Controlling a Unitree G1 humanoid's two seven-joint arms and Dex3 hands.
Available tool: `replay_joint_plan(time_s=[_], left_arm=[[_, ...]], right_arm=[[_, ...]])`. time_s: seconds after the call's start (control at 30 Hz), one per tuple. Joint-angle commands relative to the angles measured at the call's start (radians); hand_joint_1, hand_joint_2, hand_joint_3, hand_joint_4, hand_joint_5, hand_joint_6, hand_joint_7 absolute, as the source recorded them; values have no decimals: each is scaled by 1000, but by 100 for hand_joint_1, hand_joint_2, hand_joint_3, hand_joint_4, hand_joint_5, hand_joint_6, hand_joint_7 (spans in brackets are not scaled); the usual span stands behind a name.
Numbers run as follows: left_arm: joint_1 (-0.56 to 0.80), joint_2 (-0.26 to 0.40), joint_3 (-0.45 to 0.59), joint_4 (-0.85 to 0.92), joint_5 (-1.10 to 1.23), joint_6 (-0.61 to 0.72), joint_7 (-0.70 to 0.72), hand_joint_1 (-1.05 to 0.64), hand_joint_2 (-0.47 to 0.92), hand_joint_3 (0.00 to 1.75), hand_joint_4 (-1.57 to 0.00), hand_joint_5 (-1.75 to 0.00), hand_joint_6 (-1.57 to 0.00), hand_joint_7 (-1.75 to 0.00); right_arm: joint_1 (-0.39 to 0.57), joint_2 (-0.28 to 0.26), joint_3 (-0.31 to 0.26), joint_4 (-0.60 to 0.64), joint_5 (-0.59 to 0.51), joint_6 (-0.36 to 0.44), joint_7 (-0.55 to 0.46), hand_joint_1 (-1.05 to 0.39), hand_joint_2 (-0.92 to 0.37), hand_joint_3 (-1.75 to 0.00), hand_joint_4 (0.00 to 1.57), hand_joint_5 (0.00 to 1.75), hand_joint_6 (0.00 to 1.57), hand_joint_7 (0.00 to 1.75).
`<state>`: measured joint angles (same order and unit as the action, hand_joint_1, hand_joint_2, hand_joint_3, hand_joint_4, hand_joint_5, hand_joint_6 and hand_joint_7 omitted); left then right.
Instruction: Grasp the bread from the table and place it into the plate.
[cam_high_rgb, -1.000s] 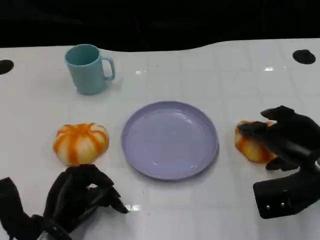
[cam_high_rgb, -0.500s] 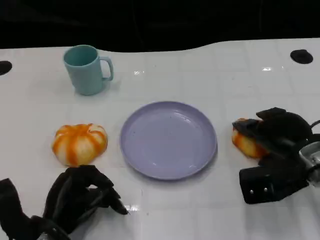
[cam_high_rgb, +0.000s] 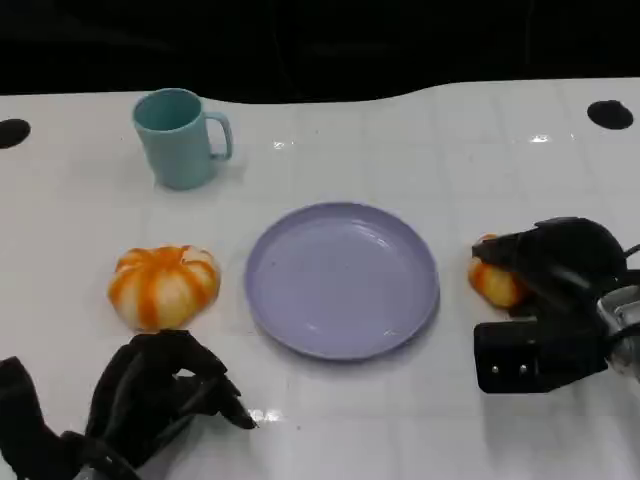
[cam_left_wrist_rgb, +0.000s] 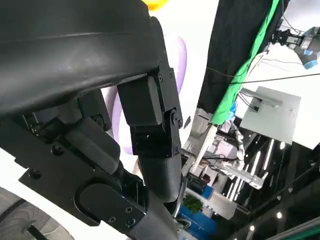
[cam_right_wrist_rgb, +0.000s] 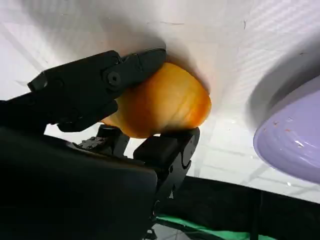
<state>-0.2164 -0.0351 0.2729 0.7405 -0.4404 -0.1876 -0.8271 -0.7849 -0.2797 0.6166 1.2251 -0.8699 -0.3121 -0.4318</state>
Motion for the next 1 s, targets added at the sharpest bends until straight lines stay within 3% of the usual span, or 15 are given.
replay_joint_plan(time_s=[0.03,0.1,0.23,0.33,0.4,0.57,0.67,0.7,0.8,0.87,0.93,1.0], left_arm=[[11,14,5,-10,-6,-1,12,-105,61,0,-157,-59,-157,-36],[13,13,4,-14,-6,-1,13,-105,61,0,-157,-59,-157,-36],[15,11,4,-19,-8,2,15,-105,61,0,-157,-59,-157,-36],[15,12,5,-19,-9,5,13,-105,60,0,-157,-59,-157,-36],[14,12,5,-17,-7,3,14,-105,60,0,-157,-58,-157,-35],[13,12,4,-17,-6,1,13,-105,61,0,-157,-59,-157,-35],[14,11,3,-20,-5,3,18,-105,61,0,-157,-59,-157,-35],[14,11,3,-19,-5,0,17,-105,61,0,-157,-59,-157,-36],[15,11,3,-20,-6,1,15,-105,61,0,-157,-59,-157,-35],[16,11,3,-21,-6,3,15,-105,60,0,-157,-59,-157,-35],[16,12,2,-21,-5,3,16,-105,60,0,-157,-59,-157,-35],[17,11,2,-22,-5,4,17,-105,60,0,-157,-59,-157,-35]], right_arm=[[13,-17,16,43,-1,-12,-42,-17,-92,-29,84,173,86,128],[11,-16,24,48,-6,-7,-76,-18,-92,-29,84,174,79,140],[9,-12,41,49,-17,4,-172,-22,-89,-21,84,175,88,117],[12,-6,42,50,-19,-6,-275,-20,-84,-15,87,175,88,127],[7,-3,36,52,-11,-10,-289,-17,-84,-16,89,175,82,139],[-8,-3,42,53,-18,-1,-310,-16,-81,-17,89,175,91,121],[-6,-5,31,51,-5,-33,-334,-13,-77,-21,91,175,88,135],[-6,-5,24,49,3,-43,-333,-12,-77,-25,92,175,88,138],[-9,-7,14,40,15,-68,-340,-10,-55,-72,93,175,82,153],[-18,-7,8,29,21,-77,-344,-13,-53,-86,93,175,78,160],[-26,-5,0,15,26,-94,-363,-14,-47,-91,94,175,79,158],[-33,-2,-7,1,32,-108,-372,-16,-51,-83,95,175,83,147]])
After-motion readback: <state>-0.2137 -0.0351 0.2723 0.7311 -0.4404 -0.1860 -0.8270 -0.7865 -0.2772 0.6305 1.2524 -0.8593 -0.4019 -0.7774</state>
